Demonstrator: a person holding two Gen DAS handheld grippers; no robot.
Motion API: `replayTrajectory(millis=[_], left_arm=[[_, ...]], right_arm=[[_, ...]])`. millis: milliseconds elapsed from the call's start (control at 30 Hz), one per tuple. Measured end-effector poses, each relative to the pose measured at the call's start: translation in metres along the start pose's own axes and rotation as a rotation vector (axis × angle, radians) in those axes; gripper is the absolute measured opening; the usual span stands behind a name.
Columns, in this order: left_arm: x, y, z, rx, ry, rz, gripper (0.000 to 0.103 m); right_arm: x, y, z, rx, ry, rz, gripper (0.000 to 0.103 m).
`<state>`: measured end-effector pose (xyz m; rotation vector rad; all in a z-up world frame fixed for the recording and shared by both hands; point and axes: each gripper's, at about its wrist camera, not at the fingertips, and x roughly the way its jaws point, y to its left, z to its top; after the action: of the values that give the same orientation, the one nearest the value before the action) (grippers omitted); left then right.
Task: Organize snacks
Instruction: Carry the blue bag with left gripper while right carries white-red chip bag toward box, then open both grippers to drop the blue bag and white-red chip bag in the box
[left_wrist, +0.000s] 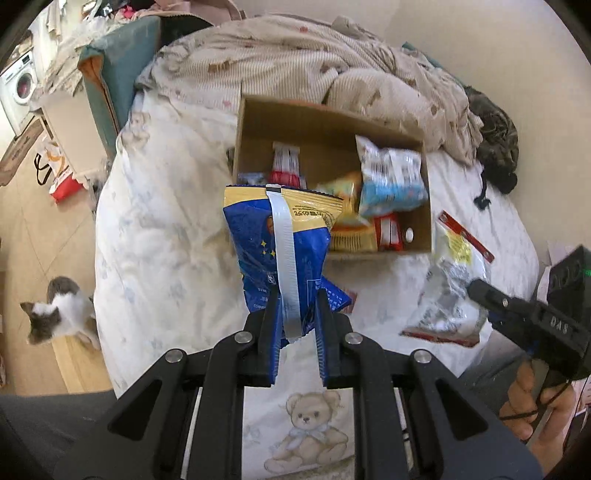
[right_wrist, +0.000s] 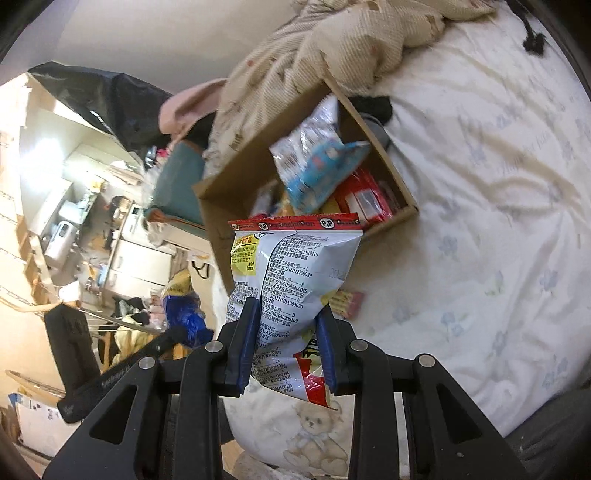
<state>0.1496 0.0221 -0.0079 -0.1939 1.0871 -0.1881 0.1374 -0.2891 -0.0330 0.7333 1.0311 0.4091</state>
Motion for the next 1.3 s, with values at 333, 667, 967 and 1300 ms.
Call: replayTrajectory(millis=[333,667,967,1300], left_arm=[[0.004,-0.005,0.042,0.050,-0.036,0.014,0.013],[0.035,-0.004,0.077,0.072,-0.043,0.044,0.013],[0.078,-0.002,0.093,0.059,-0.008,0.045,0.013],[0.099,0.002,0.100,0.062,-0.011,0.066,0.015]], right_arm=[[-0.017,0.000,0.026,-0.008,-0.115,-0.033,0.031],[0.001,0.000,0.066,0.001,-0.138,-0.052,0.031],[0.051,0.022,0.104,-0.091,-0.065,-0.094,0.031],[0.148,0.068,0.128,-0.261,0.106,-0.153,0.034]])
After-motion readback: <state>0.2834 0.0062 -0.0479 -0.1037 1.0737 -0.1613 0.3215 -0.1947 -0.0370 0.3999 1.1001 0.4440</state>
